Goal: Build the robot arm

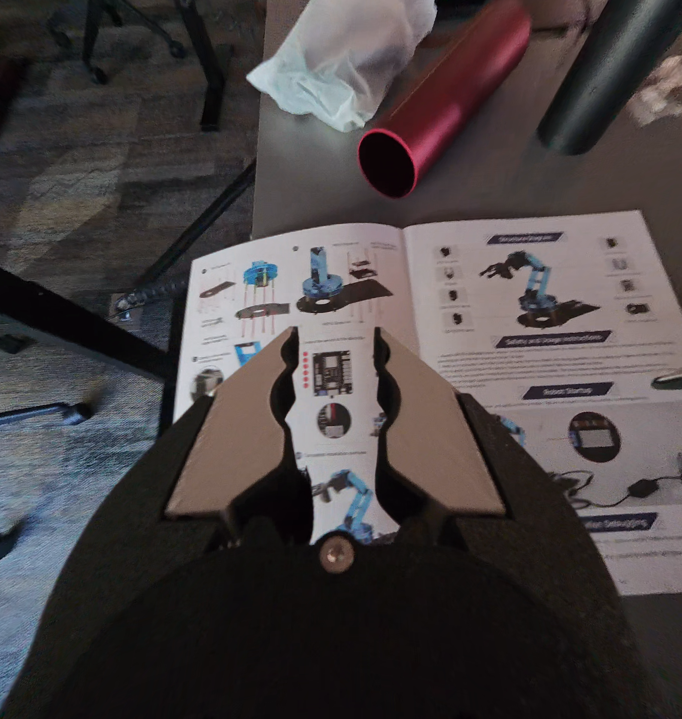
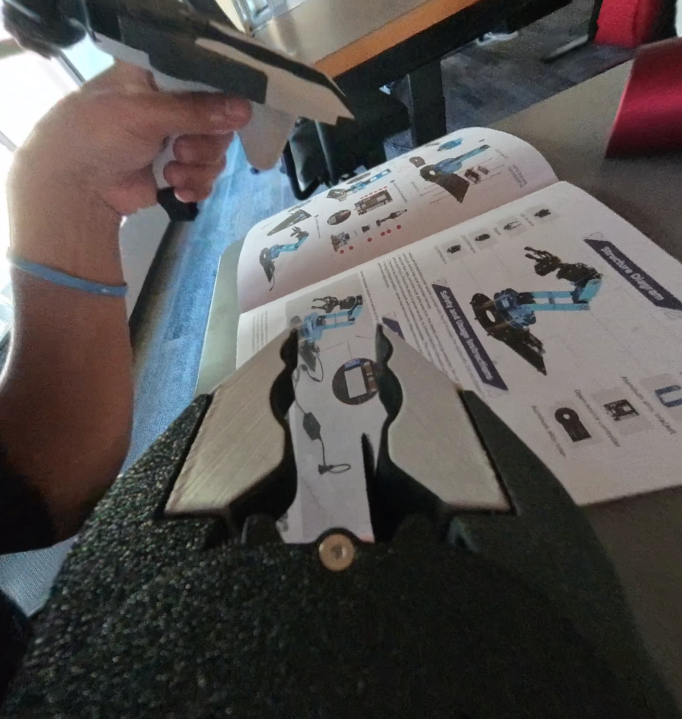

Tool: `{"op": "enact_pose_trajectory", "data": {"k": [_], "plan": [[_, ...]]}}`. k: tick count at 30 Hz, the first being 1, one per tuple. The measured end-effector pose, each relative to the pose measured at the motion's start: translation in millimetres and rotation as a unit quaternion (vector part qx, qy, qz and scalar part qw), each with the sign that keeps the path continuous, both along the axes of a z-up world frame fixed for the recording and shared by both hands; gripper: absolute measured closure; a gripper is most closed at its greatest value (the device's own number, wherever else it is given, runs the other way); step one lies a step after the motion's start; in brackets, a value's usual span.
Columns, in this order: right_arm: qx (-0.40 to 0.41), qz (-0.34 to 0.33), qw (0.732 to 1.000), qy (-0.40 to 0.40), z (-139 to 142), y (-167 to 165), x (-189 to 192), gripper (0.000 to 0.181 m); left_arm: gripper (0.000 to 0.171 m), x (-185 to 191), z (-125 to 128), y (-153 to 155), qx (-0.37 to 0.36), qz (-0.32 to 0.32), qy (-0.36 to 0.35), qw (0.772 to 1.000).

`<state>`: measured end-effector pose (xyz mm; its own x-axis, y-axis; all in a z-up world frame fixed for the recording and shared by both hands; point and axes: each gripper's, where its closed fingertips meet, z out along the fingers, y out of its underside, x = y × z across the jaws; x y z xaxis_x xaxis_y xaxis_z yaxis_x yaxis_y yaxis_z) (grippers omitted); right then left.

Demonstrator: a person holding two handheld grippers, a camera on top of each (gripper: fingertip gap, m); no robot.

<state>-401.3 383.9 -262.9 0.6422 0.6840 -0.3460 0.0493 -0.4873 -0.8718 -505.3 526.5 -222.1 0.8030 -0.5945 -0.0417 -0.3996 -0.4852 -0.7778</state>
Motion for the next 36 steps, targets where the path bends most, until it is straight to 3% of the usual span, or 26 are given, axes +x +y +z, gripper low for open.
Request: {"op": "enact_pose_trajectory", "data": {"k": [7, 20, 29, 36], "plan": [[-0.004, 0.011, 0.999, -0.036, -11.5, -7.9, -1.3, 0.140, 0.134, 3.3, -21.4, 2.2, -0.073, -0.070, 0.069, 0.992], [0.011, 0.027, 0.999, -0.017, -5.3, -13.7, -2.6, 0.143, 0.134, 8.6, -51.6, 12.2, -0.110, -0.087, 0.109, 0.984], [0.011, 0.032, 0.999, 0.009, 0.1, -15.5, -0.5, 0.145, 0.134, 14.5, -56.5, 8.5, -0.112, -0.096, 0.120, 0.982], [0.010, 0.034, 0.999, 0.006, 0.8, -15.9, -0.2, 0.145, 0.134, 22.9, -42.5, 14.4, -0.080, -0.099, 0.109, 0.986]]}}
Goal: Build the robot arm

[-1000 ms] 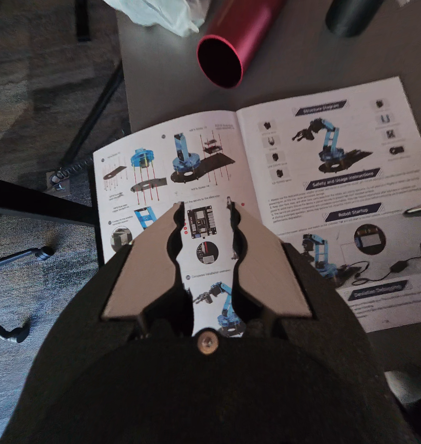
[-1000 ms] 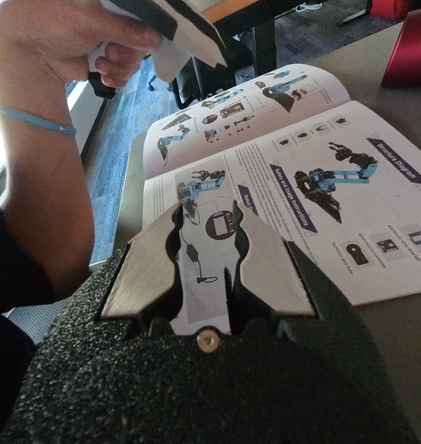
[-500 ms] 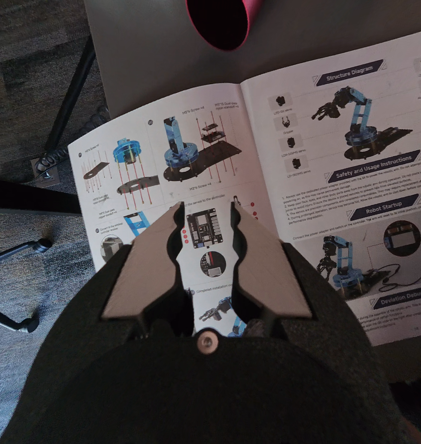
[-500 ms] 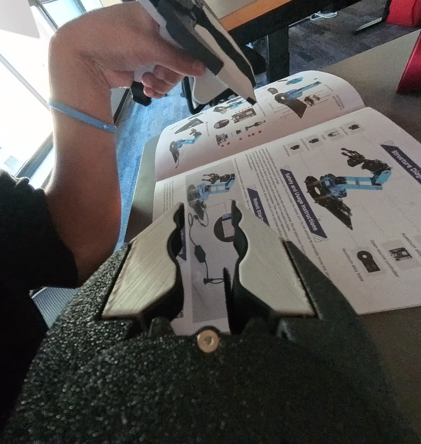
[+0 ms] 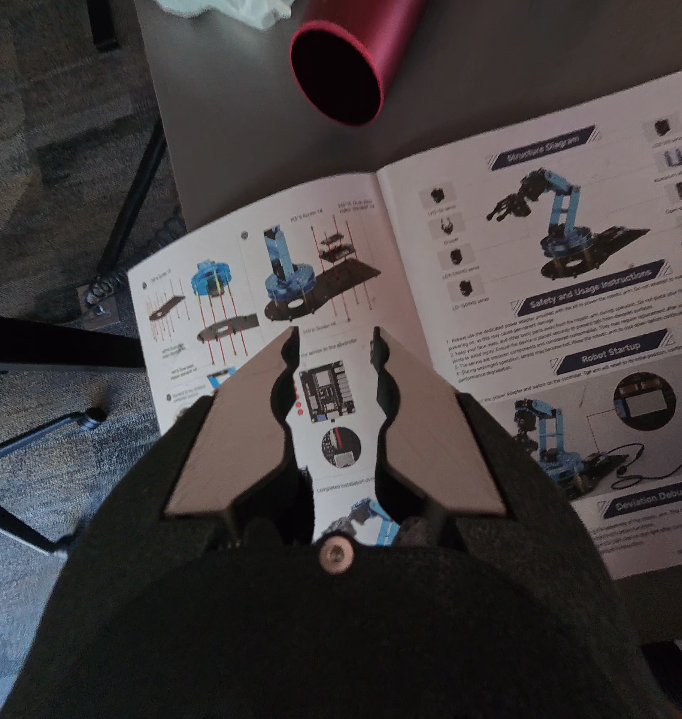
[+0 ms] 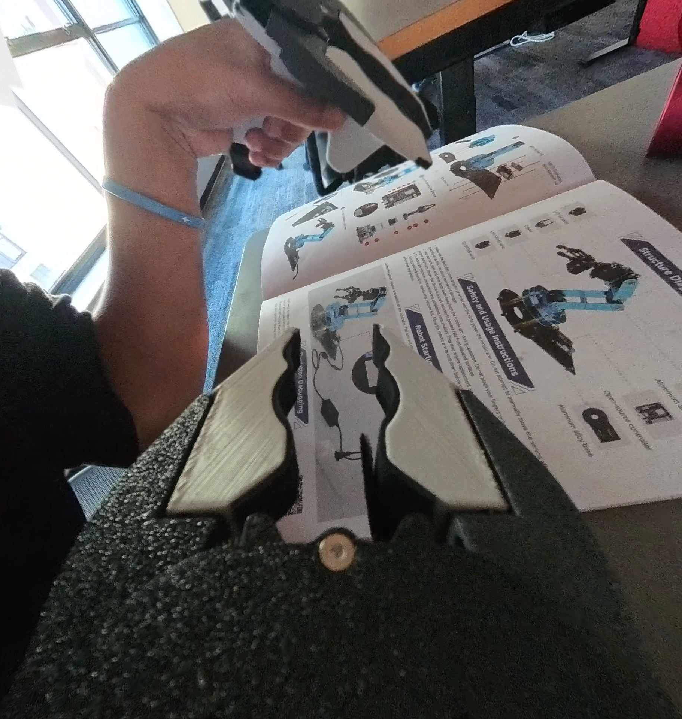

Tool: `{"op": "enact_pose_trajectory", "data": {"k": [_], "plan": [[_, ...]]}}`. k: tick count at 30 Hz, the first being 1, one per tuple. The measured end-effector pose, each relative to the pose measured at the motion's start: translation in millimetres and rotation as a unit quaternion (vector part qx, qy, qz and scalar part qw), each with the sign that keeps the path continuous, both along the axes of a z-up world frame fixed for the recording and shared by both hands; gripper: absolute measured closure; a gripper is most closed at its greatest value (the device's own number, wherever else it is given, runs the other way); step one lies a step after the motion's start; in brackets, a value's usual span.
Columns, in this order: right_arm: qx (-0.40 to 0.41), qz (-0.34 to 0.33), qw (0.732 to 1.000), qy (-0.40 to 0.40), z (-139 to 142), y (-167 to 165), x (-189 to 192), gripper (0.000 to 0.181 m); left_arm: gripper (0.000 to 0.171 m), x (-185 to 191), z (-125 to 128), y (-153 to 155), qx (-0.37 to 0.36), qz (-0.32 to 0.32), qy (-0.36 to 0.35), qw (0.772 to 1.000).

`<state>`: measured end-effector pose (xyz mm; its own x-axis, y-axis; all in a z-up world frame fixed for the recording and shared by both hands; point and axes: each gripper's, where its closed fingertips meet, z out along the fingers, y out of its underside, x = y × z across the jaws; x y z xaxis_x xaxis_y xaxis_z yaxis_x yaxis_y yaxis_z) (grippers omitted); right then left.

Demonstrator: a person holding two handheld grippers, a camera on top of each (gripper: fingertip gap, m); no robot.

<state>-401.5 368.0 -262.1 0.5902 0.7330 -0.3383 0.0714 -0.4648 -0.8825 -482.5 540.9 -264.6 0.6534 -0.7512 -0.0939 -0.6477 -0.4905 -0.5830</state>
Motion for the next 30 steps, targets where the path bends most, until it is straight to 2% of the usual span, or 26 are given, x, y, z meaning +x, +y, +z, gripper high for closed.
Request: {"op": "enact_pose_trajectory", "data": {"k": [5, 8, 11, 14, 16, 18, 20, 23, 26, 28, 30], "plan": [[0.030, 0.011, 0.999, -0.023, 1.6, -7.4, -5.5, 0.145, 0.135, 37.9, 36.2, 3.1, 0.044, -0.025, -0.064, 0.997], [0.066, 0.044, 0.997, -0.009, 25.0, -32.3, -20.9, 0.143, 0.134, 84.4, 71.8, -7.9, 0.070, -0.068, -0.144, 0.985], [0.074, 0.119, 0.990, 0.027, 60.8, -95.8, -33.7, 0.138, 0.124, 146.3, 106.9, -45.1, 0.038, -0.144, -0.268, 0.952], [0.069, 0.133, 0.989, 0.010, 83.2, -157.0, -12.2, 0.137, 0.119, 209.7, 130.4, -102.9, -0.018, -0.252, -0.354, 0.900], [0.077, 0.094, 0.991, -0.054, 88.5, -187.5, 29.6, 0.130, 0.108, 247.3, 133.6, -126.4, -0.046, -0.299, -0.355, 0.885], [0.085, 0.028, 0.992, -0.094, 97.3, -209.9, 86.0, 0.130, 0.101, 285.0, 131.5, -140.0, -0.118, -0.333, -0.334, 0.874], [0.073, -0.031, 0.992, -0.097, 107.1, -228.1, 141.1, 0.128, 0.097, 317.2, 118.8, -149.4, -0.222, -0.348, -0.272, 0.869], [0.061, -0.093, 0.992, -0.061, 118.4, -233.2, 218.6, 0.128, 0.097, 357.5, 99.2, -161.3, -0.279, -0.368, -0.168, 0.871], [0.038, -0.157, 0.987, -0.002, 117.1, -190.8, 303.4, 0.133, 0.100, 391.7, 85.8, -163.6, -0.312, -0.361, -0.102, 0.873], [-0.025, -0.213, 0.977, 0.022, 89.7, -142.0, 359.7, 0.126, 0.098, 406.6, 72.4, -158.9, -0.336, -0.349, -0.063, 0.873], [-0.121, -0.240, 0.961, 0.071, 52.1, -95.4, 394.3, 0.110, 0.096, 413.7, 61.2, -160.5, -0.387, -0.338, -0.047, 0.857]]}}
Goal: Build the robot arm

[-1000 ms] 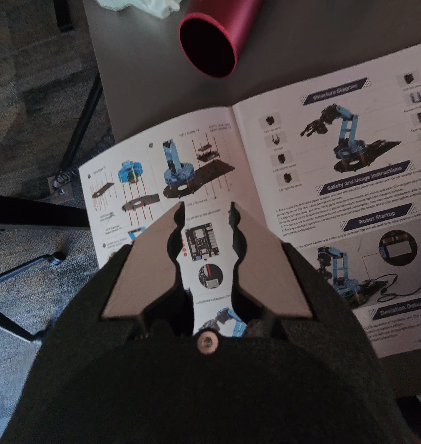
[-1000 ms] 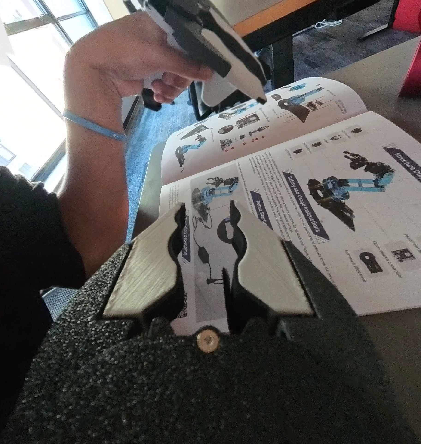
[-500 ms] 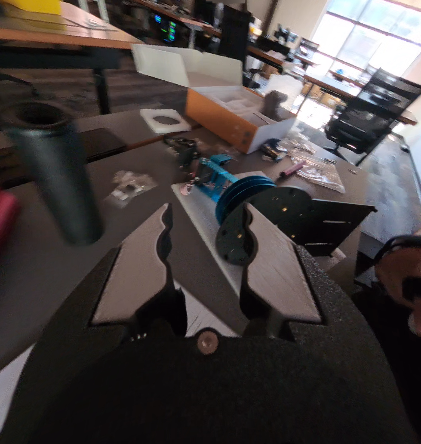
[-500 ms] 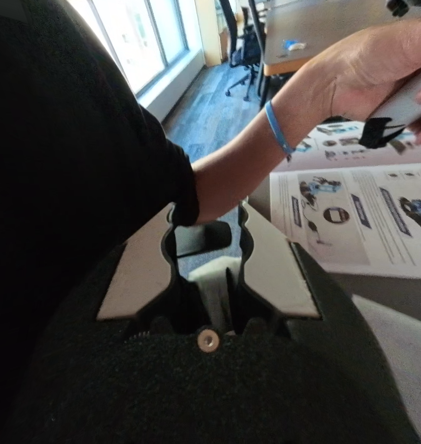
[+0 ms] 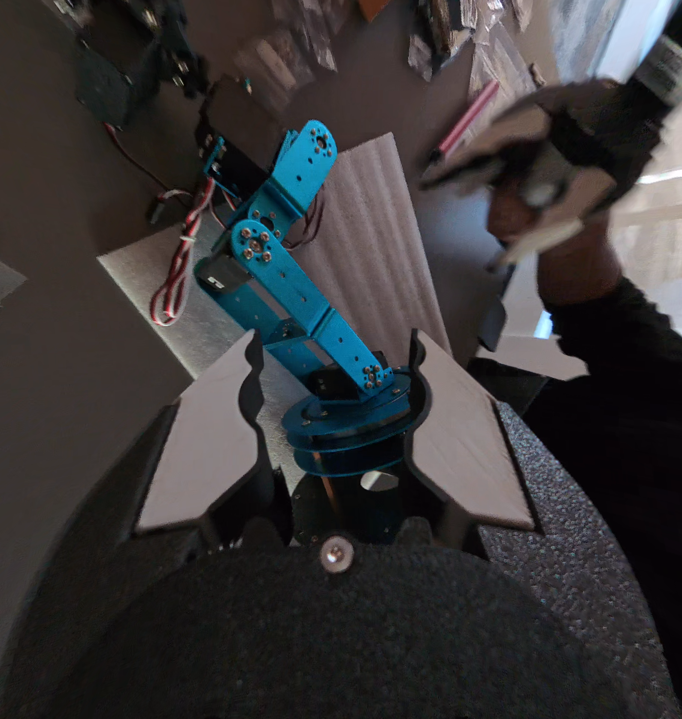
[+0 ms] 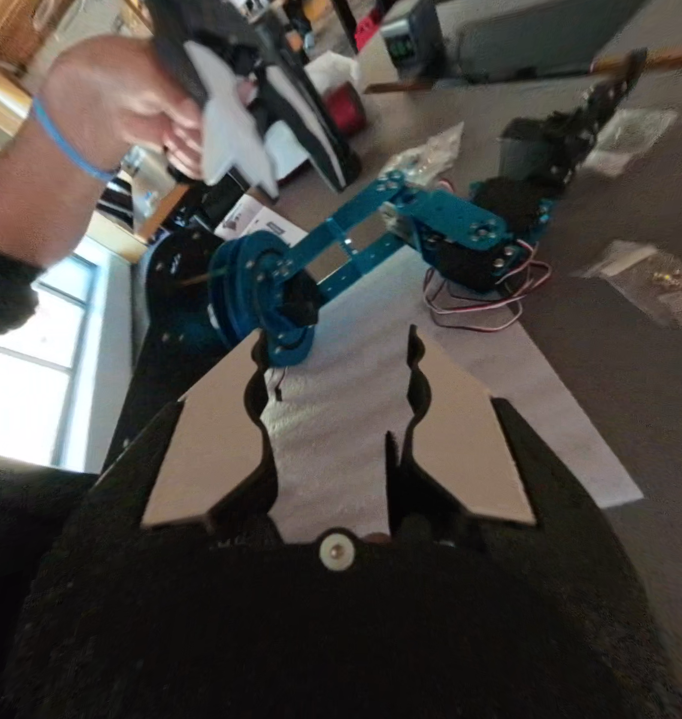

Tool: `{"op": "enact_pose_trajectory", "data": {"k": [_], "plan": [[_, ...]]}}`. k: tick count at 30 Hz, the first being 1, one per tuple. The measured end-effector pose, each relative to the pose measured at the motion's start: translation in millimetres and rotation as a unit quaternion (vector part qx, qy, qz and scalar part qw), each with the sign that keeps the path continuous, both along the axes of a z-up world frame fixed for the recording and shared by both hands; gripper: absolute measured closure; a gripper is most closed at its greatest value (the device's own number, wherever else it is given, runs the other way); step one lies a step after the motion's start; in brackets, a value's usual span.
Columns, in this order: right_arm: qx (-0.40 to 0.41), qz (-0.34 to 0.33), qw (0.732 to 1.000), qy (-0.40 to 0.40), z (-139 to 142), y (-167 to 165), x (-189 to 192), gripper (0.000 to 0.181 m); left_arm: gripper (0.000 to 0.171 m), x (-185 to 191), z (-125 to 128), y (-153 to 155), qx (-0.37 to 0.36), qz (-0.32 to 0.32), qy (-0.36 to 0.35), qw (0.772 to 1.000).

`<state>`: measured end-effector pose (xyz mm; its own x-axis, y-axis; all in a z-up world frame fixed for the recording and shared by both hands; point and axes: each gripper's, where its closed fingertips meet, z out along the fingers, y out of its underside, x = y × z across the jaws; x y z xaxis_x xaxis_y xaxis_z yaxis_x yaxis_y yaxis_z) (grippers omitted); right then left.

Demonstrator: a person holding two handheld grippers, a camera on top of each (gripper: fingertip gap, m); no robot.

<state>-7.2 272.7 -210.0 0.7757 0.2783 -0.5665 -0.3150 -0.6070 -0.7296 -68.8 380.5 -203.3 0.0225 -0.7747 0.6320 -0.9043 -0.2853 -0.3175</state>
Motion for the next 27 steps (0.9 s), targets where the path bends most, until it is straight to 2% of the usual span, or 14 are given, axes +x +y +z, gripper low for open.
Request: {"op": "enact_pose_trajectory", "data": {"k": [2, 4, 7, 10, 12, 16, 20, 23, 25, 27], "plan": [[-0.063, -0.024, 0.992, 0.111, -21.0, 37.7, 15.5, 0.107, 0.089, 0.0, -11.5, -0.4, -0.050, -0.001, 0.024, 0.998], [-0.087, -0.003, 0.971, 0.222, -18.6, 58.0, 14.2, 0.104, 0.088, -2.8, -21.0, -1.0, -0.105, 0.007, 0.036, 0.994], [-0.117, 0.031, 0.967, 0.226, -19.6, 64.5, 0.0, 0.112, 0.087, -11.5, -37.9, -0.5, -0.135, 0.007, 0.048, 0.990], [-0.146, 0.091, 0.961, 0.219, -21.0, 60.1, -34.4, 0.112, 0.092, -15.1, -41.1, -5.1, -0.159, 0.000, 0.043, 0.986], [-0.152, 0.094, 0.964, 0.198, -29.0, 66.3, -43.8, 0.114, 0.098, -12.8, -41.3, -8.0, -0.178, -0.001, 0.034, 0.983], [-0.179, 0.072, 0.932, 0.306, -38.2, 82.7, -49.3, 0.109, 0.093, -10.6, -46.9, -19.5, -0.218, -0.015, 0.030, 0.975], [-0.188, 0.060, 0.916, 0.350, -46.0, 93.6, -66.3, 0.101, 0.096, -3.6, -52.1, -18.5, -0.232, -0.005, 0.019, 0.972], [-0.164, 0.023, 0.919, 0.357, -46.6, 102.3, -54.2, 0.106, 0.100, -1.8, -53.6, -17.1, -0.242, 0.007, 0.012, 0.970], [-0.165, 0.022, 0.922, 0.350, -46.6, 91.1, -46.5, 0.110, 0.100, -1.7, -53.4, -16.9, -0.236, 0.008, 0.007, 0.972], [-0.155, 0.048, 0.947, 0.276, -44.5, 66.2, -38.1, 0.119, 0.100, -2.0, -53.3, -16.7, -0.236, 0.006, 0.002, 0.972]]}}
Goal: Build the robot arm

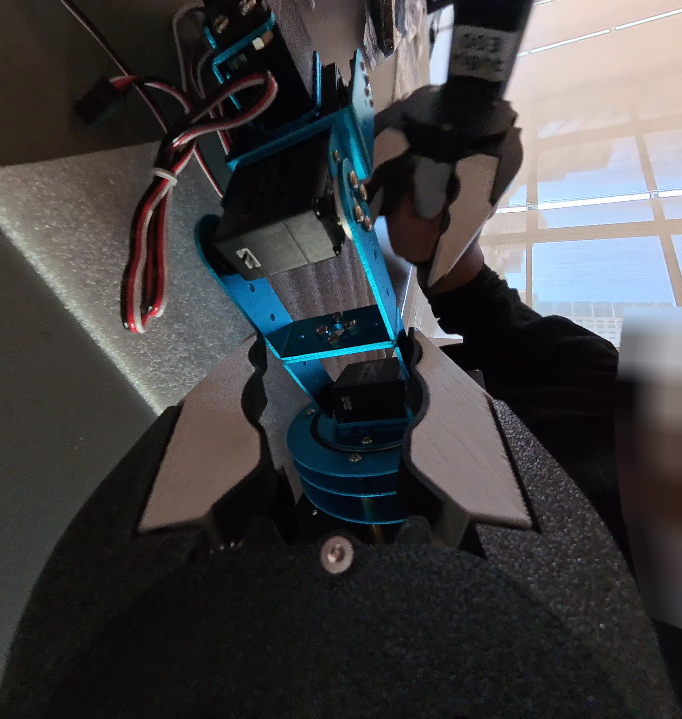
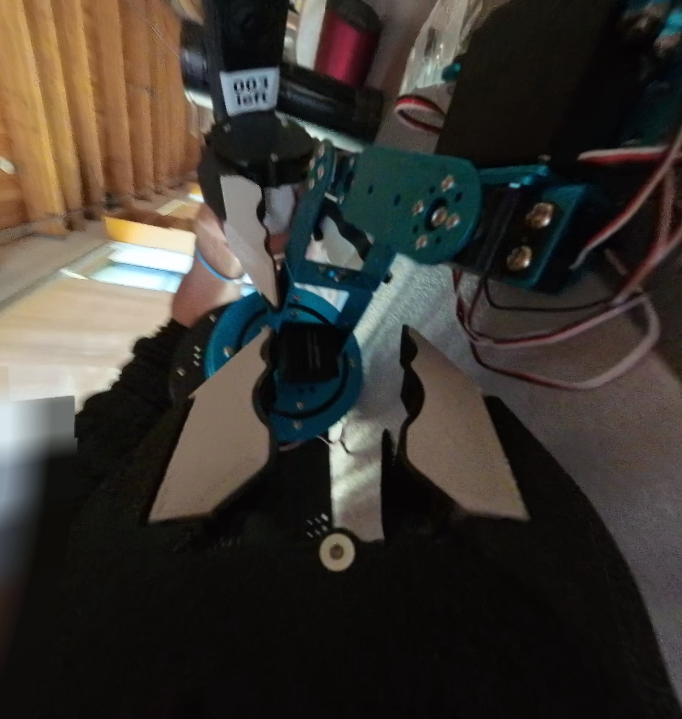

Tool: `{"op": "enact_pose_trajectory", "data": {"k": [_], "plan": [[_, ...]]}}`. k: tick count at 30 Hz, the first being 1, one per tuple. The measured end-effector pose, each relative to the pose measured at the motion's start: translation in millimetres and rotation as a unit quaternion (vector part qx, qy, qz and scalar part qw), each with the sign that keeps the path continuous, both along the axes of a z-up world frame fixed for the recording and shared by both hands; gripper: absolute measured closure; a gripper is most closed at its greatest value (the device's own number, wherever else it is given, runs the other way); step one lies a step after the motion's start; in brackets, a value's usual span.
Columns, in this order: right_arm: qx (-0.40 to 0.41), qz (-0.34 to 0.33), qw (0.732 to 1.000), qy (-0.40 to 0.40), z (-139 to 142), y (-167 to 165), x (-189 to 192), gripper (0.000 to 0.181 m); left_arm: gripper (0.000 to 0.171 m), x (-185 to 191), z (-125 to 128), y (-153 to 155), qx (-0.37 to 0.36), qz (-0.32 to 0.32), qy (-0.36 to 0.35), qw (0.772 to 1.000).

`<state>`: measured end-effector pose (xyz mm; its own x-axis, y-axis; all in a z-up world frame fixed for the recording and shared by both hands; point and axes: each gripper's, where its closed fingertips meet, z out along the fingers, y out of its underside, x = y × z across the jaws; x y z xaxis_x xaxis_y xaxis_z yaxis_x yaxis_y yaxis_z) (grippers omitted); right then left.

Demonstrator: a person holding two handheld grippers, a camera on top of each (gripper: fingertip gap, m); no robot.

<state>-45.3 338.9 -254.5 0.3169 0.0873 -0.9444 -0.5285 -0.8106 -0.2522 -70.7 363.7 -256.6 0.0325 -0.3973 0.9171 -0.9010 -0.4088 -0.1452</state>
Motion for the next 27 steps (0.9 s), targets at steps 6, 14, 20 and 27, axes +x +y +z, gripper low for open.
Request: {"op": "enact_pose_trajectory", "data": {"k": [6, 14, 20, 27], "plan": [[0.204, -0.028, 0.817, -0.539, 5.4, 10.4, 106.4, 0.134, 0.100, 0.1, 0.4, 0.4, -0.005, 0.003, -0.012, 1.000], [0.262, 0.091, 0.828, -0.488, 0.0, 36.7, 77.3, 0.153, 0.100, -0.3, 0.7, 0.7, -0.002, 0.000, -0.012, 1.000], [0.280, 0.127, 0.810, -0.499, -0.7, 38.5, 74.5, 0.154, 0.100, -1.1, 1.1, 0.9, 0.005, -0.005, -0.010, 1.000], [0.255, 0.223, 0.763, -0.550, -5.6, 46.7, 61.1, 0.151, 0.100, -1.2, 2.7, 0.3, 0.009, -0.004, -0.011, 1.000]]}}
